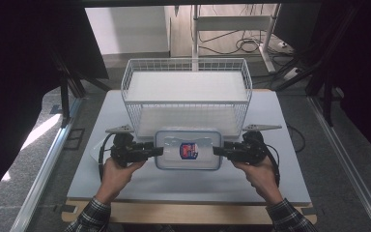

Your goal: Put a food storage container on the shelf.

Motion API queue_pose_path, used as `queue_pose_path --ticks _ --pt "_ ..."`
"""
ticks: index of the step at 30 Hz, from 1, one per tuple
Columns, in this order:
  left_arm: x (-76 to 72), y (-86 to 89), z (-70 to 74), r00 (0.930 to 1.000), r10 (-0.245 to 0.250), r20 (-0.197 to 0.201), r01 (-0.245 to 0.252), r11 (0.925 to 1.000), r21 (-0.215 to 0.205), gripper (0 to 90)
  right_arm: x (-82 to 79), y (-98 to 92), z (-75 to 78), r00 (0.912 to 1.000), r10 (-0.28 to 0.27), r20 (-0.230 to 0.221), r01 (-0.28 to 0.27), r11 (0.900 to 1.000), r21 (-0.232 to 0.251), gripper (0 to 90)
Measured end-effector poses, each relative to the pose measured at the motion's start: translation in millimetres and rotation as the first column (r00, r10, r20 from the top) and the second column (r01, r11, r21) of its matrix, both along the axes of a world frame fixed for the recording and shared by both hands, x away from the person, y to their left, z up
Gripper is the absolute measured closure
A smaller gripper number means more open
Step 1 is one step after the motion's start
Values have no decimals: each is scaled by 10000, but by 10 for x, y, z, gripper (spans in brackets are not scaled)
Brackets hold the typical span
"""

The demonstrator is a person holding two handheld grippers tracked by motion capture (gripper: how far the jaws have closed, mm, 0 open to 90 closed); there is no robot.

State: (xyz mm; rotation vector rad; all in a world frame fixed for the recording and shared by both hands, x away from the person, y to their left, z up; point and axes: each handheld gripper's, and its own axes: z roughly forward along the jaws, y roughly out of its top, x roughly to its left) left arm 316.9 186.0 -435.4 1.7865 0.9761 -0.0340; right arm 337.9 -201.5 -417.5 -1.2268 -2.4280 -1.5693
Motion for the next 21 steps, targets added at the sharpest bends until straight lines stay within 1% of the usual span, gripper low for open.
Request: queue_pose_path --ticks 1,2,3,4,5,8,9,10,11,12,14,15,16,18,19,20,21 --pt "0 0 0 10000 0 0 0 10000 0 530 0 0 0 10000 0 0 0 10000 0 505" --pt "18 11 73 10000 60 40 -61 10000 30 530 27 12 57 10000 23 68 -24 10000 59 505" --pt "18 11 73 10000 60 40 -61 10000 30 530 41 19 87 9999 26 111 -27 10000 76 505" --pt "31 20 109 9999 50 108 -50 10000 46 529 54 26 118 9999 39 157 -41 9999 96 505" --pt "45 33 182 9997 121 203 -121 9999 15 529 66 34 151 9998 52 212 -54 9999 115 505" --pt "70 58 292 9991 203 385 -202 9998 -20 529 104 57 255 9992 78 394 -84 9998 156 506" --pt "70 58 292 9991 203 385 -202 9998 -20 528 104 57 255 9992 78 394 -84 9998 156 506" --pt "88 70 369 9985 284 463 -283 9996 -46 529 135 73 327 9987 107 497 -116 9998 185 505" --pt "88 70 369 9985 284 463 -283 9996 -46 528 152 80 364 9984 113 560 -124 9997 190 505" --pt "118 85 442 9979 311 573 -309 9995 -58 528 169 86 403 9980 136 612 -147 9997 181 506" --pt "150 96 514 9974 360 628 -355 9993 -91 528 203 101 479 9972 124 736 -139 9997 201 505" --pt "150 96 514 9974 360 628 -355 9993 -91 529 219 107 517 9970 124 768 -141 9997 209 505" --pt "183 104 585 9967 400 712 -392 9992 -126 529 237 112 556 9965 119 823 -136 9997 202 505" --pt "217 112 654 9959 425 793 -415 9990 -147 528 276 121 630 9959 108 901 -130 9996 233 504" --pt "217 112 654 9959 425 793 -415 9990 -147 528 295 125 667 9957 94 924 -118 9996 248 504" --pt "253 119 714 9953 466 849 -450 9988 -199 528 314 130 701 9952 92 975 -117 9996 257 504" --pt "270 123 741 9951 478 867 -460 9987 -224 528 333 134 735 9947 82 1024 -109 9996 262 504"
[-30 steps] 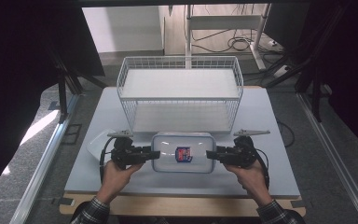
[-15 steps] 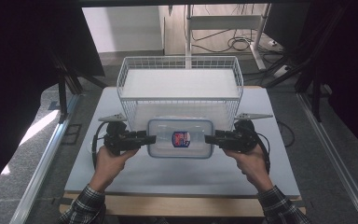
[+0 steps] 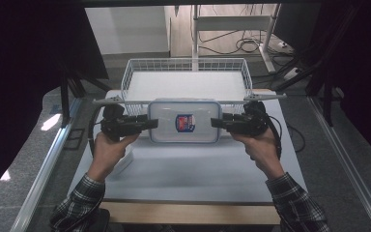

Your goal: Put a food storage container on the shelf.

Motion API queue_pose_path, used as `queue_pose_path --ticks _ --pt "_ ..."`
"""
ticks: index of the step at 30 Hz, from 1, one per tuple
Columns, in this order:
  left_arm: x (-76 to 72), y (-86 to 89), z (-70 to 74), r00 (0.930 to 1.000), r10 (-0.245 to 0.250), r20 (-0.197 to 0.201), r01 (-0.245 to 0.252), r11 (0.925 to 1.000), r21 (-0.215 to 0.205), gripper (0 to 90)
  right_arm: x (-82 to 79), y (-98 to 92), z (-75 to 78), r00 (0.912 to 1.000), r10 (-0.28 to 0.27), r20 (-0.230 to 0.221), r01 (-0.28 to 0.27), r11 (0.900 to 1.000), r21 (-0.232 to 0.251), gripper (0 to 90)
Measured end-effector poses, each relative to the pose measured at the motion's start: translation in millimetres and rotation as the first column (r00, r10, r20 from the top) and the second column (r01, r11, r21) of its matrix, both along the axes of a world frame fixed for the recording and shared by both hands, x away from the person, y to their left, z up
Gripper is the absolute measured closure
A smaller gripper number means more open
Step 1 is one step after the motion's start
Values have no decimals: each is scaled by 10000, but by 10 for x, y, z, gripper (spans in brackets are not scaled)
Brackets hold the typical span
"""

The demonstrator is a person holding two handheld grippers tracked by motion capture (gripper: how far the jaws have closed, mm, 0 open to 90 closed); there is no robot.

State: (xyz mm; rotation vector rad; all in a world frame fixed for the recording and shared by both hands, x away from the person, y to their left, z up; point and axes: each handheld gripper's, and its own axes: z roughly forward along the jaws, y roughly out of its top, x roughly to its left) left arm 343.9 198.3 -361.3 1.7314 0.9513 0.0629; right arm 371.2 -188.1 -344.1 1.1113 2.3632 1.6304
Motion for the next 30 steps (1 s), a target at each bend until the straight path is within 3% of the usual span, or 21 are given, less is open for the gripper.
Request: queue_pose_path --ticks 10,18,30 --pt "178 24 238 9996 74 268 -72 9999 -73 528 177 28 255 9996 -81 278 78 9999 95 502" --pt "414 44 427 9990 114 436 -104 9997 -241 526 362 50 453 9982 -331 495 319 9992 243 500" --pt "709 61 508 9996 214 177 -206 9989 -428 524 641 70 552 9977 -579 342 563 9973 464 498"
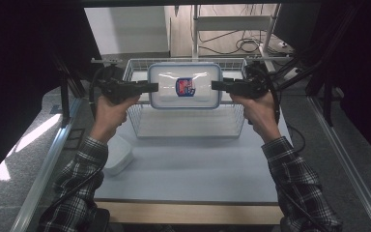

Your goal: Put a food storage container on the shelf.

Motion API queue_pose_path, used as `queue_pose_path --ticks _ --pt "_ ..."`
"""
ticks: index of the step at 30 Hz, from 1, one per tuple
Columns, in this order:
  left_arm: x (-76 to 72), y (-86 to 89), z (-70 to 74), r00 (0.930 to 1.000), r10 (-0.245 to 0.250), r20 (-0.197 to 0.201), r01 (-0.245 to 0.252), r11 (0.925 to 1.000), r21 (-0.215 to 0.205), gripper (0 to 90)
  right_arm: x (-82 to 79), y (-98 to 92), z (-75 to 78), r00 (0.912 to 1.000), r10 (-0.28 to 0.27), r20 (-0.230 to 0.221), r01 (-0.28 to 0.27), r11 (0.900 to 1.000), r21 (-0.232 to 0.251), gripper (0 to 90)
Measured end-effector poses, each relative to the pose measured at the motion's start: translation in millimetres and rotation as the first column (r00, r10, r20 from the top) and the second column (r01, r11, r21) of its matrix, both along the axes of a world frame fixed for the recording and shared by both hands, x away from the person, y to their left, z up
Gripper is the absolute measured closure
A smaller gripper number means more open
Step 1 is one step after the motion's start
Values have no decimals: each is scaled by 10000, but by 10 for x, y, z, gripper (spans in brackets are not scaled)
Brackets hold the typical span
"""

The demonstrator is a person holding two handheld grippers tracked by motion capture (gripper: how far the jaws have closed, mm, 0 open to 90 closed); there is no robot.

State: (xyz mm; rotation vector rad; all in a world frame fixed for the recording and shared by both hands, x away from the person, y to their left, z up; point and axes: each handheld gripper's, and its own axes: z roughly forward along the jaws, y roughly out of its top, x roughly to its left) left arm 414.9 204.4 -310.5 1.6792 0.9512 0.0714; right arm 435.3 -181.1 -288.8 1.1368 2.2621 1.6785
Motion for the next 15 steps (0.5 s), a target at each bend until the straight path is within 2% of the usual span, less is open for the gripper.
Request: queue_pose_path --ticks 8,15 --pt "137 -14 34 9998 117 -142 -118 9999 -106 522 158 -9 34 9998 -188 -79 190 9995 234 497" --pt "255 -21 -26 9994 169 -316 -173 9997 -144 518 257 -14 -7 9989 -312 -352 323 9990 303 496"
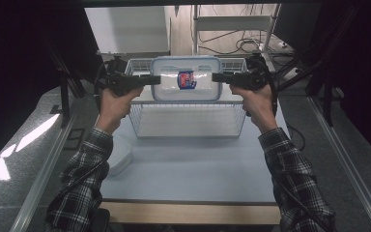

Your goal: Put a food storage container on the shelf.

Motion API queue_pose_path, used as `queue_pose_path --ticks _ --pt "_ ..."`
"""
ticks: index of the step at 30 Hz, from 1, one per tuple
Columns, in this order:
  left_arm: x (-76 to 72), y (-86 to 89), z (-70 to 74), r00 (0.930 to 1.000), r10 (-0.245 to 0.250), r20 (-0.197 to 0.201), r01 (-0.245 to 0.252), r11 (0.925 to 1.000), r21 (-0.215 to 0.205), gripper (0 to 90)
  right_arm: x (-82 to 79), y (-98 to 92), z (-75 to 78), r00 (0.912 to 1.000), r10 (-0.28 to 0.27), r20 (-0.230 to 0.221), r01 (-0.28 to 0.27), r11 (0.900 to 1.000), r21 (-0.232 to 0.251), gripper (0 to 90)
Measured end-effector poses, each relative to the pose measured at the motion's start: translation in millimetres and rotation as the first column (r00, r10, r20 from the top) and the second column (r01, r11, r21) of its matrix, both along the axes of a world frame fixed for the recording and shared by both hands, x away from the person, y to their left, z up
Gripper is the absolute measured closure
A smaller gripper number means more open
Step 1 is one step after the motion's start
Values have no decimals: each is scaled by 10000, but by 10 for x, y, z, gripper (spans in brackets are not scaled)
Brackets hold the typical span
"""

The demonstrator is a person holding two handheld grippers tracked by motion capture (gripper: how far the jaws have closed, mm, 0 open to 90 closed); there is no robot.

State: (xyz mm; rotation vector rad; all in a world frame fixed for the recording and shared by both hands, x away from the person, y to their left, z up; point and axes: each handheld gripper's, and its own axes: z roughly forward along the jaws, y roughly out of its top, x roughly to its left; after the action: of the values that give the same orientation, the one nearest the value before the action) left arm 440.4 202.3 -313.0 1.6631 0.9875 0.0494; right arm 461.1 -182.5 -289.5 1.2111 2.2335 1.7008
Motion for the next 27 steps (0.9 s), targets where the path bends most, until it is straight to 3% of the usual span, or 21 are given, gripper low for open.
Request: queue_pose_path --ticks 5,17,18,20,21,22,27 --pt "28 -1 -39 9999 104 -128 -105 9999 -42 512 61 11 -47 9999 -4 -144 3 10000 -71 493" --pt "81 -7 -92 9994 340 109 -339 9994 -108 485 125 39 -67 9999 -66 -103 63 9995 -306 467" --pt "90 -24 -100 9986 499 158 -502 9986 137 483 137 50 -67 9999 -160 -26 159 9988 -460 458" --pt "96 -35 -106 9986 508 172 -511 9985 196 492 144 60 -69 9998 -206 -14 205 9983 -555 454" --pt "106 -68 -114 9977 663 171 -673 9956 652 494 160 82 -77 9995 -302 -58 298 9971 -699 425" --pt "111 -83 -119 9969 757 195 -770 9936 831 503 173 84 -84 9992 -371 -116 362 9970 -682 414" --pt "128 -68 -143 9964 829 186 -841 9937 746 541 257 44 -116 9976 -529 -450 516 9982 -303 406"
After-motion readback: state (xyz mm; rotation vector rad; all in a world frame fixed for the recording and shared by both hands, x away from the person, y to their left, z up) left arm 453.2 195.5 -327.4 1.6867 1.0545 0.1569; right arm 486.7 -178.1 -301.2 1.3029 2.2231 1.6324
